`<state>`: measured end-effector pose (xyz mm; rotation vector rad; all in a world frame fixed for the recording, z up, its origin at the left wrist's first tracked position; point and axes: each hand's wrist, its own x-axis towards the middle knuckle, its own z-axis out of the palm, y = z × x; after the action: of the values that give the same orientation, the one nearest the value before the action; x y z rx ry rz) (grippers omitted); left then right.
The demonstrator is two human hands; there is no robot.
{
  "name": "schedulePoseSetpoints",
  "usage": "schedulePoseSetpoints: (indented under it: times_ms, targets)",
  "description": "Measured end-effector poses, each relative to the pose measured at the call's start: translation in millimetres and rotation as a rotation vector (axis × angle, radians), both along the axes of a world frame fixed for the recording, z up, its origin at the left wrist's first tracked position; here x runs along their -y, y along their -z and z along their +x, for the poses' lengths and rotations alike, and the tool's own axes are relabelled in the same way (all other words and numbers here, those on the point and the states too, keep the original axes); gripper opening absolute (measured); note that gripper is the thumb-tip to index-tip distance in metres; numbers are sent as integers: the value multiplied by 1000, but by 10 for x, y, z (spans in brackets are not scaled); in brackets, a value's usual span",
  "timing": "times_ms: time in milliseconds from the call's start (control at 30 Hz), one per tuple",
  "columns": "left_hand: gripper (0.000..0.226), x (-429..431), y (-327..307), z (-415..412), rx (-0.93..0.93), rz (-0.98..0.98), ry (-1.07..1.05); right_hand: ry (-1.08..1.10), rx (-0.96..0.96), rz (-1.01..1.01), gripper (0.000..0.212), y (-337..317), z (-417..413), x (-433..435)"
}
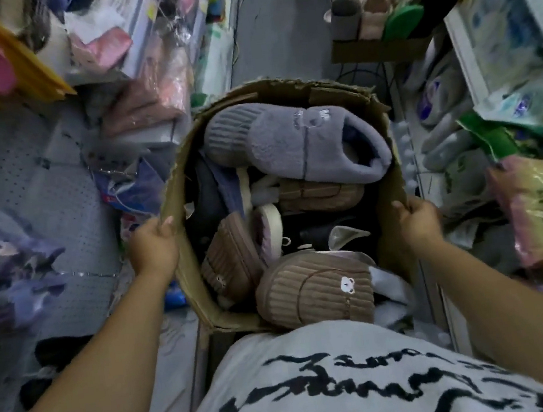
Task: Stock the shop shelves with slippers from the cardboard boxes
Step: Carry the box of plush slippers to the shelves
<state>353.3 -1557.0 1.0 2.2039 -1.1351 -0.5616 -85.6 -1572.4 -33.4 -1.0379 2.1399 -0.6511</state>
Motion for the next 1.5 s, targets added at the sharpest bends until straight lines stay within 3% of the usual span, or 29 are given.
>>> schedulePoseSetpoints:
  times_ms: [233,433,600,667,800,933,1200,1500]
  targets:
    - [35,1224,70,-789,88,30,233,93,-107,2,29,84,-826,433]
    - [32,2626,77,-1290,96,49,464,291,-102,75,27,163,-1106,720]
    - [34,3557,130,-1594,93,137,613,380,-126,99,40,359,-1167,1074]
    - [33,3816,232,-1620,58,180,631,379,-151,93,34,364,-1187,1292]
    - [48,4205,501,-1590,17,237,589,325,-191,181,30,186,-1338,1808]
    - [23,4289,411,-1714,-24,281,502,252,-192,173,28,253,-1509,2154]
    - [27,4268,582,-2271,-106,308,215,73,-98,271,32,346,-2384,2870]
    - [25,4064,1094,-2955,-223,357,13,74,3,324,30,845,-3130,3252]
